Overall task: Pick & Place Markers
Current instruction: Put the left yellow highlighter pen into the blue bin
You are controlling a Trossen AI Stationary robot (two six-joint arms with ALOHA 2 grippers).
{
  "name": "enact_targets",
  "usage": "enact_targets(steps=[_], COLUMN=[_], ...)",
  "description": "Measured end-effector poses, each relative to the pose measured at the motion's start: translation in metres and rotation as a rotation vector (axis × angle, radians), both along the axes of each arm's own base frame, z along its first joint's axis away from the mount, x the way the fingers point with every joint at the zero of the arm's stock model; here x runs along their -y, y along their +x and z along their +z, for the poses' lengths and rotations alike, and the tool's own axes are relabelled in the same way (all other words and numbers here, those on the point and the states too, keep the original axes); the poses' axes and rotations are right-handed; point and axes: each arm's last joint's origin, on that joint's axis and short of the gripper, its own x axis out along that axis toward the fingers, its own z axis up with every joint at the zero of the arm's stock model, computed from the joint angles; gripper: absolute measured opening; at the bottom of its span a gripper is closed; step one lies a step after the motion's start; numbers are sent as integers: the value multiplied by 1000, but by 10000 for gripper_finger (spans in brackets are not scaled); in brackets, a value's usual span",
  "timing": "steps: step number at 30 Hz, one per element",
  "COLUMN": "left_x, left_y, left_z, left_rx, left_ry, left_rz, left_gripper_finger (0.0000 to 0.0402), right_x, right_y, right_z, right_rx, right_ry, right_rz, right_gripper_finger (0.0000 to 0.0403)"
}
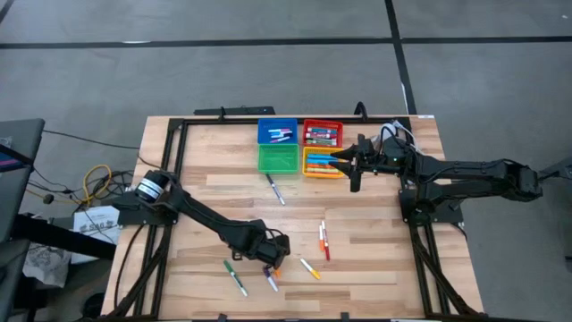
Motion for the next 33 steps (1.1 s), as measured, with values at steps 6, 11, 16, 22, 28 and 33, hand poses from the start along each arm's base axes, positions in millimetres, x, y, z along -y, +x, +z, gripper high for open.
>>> enact_targets(steps=[6,11,16,22,28,33], left_x=[-1,2,4,3,-3,-4], left_y=[1,0,0,0,-8,-10], left_z=[-3,-8,-16,-19,-20,-21], left_rx=[-10,-40,-62,-78,-170,-190], left_ry=[-3,-31,-35,-33,12,27], left_rz=[4,4,3,4,8,-12], left_gripper_finger=[117,117,117,117,117,117], right_x=[0,0,0,0,0,0], right_y=[0,0,0,0,0,0], right_z=[0,0,0,0,0,0], right_rx=[0,1,1,1,0,1], right_ry=[0,0,0,0,0,0], right_rz=[0,0,0,0,0,0], right_gripper_finger=[133,134,133,134,134,133])
